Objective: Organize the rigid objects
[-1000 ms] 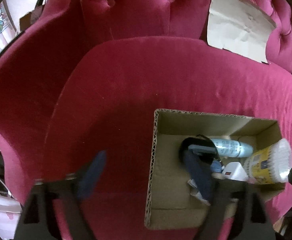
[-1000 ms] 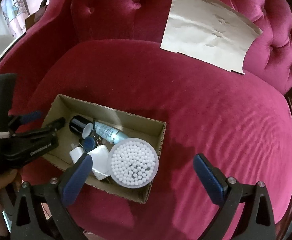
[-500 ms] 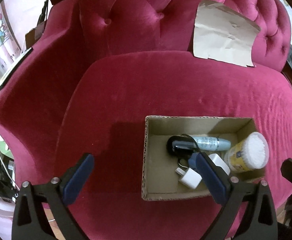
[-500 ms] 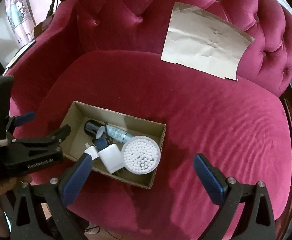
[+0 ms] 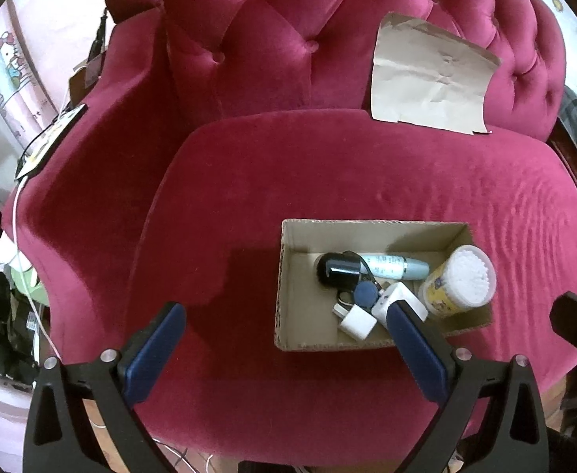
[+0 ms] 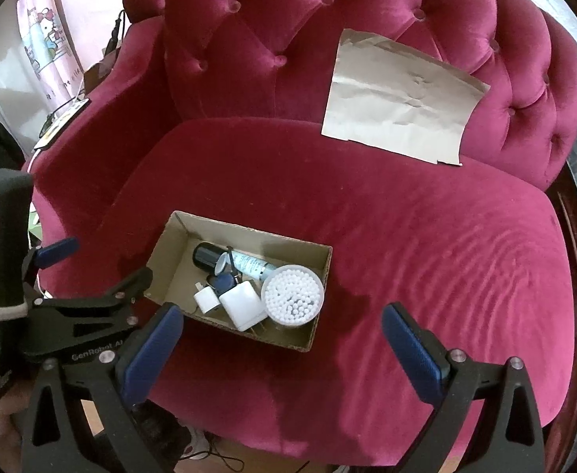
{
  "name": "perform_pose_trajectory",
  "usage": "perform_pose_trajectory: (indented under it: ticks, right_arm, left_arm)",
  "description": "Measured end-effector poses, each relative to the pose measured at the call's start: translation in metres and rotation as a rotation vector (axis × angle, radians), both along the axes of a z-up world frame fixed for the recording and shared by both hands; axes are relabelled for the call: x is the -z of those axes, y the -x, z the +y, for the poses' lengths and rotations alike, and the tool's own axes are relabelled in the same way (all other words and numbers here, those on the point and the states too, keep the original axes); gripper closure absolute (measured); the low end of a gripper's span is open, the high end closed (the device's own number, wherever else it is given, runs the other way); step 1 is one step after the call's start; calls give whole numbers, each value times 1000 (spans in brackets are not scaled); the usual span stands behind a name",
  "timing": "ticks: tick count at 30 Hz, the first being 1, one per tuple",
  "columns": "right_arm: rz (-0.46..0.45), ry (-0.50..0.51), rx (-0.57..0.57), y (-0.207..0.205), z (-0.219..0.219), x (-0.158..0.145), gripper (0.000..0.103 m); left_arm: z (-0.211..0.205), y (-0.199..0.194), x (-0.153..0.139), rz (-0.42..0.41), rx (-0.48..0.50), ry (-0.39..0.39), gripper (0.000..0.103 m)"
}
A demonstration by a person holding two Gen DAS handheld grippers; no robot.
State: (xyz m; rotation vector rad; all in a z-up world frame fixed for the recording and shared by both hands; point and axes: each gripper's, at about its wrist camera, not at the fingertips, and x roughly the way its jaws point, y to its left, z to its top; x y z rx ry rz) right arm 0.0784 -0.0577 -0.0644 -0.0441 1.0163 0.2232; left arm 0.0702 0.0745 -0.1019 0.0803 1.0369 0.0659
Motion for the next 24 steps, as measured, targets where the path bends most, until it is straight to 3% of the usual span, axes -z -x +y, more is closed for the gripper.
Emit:
perform_pose_trajectory:
  ticks: [7,19,24]
  right_arm:
    - [-21,-20,6,16,-2,-8,0]
    - [-93,-3,19,34,-7,8,0]
    - [-72,-23,19,36,-12,17,0]
  left_arm:
    - [-4,26,-6,-6,-18,2,0]
    - [-16,46,10,-30,-19,-2,0]
    - [-26,51,15,-25,2,-2,0]
